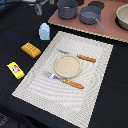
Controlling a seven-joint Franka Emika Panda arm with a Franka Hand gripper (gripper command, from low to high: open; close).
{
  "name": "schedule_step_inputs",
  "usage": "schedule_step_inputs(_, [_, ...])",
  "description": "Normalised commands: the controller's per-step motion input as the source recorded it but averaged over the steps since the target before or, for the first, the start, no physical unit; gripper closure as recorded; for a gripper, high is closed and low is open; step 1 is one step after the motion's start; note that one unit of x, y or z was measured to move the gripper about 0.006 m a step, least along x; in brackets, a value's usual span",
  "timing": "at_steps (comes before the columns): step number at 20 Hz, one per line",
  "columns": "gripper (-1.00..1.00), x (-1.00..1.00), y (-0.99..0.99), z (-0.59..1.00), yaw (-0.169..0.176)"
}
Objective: Place the bread, butter, and milk from the table onto the serving area.
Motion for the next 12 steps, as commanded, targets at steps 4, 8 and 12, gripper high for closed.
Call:
schedule_step_inputs(4, [-1.0,-0.15,-0.51,-0.45,-0.017])
schedule_step_inputs(8, [-1.0,-0.2,-0.49,-0.49,-0.022])
schedule_step_inputs(12, [-1.0,-0.23,-0.31,-0.46,-0.001])
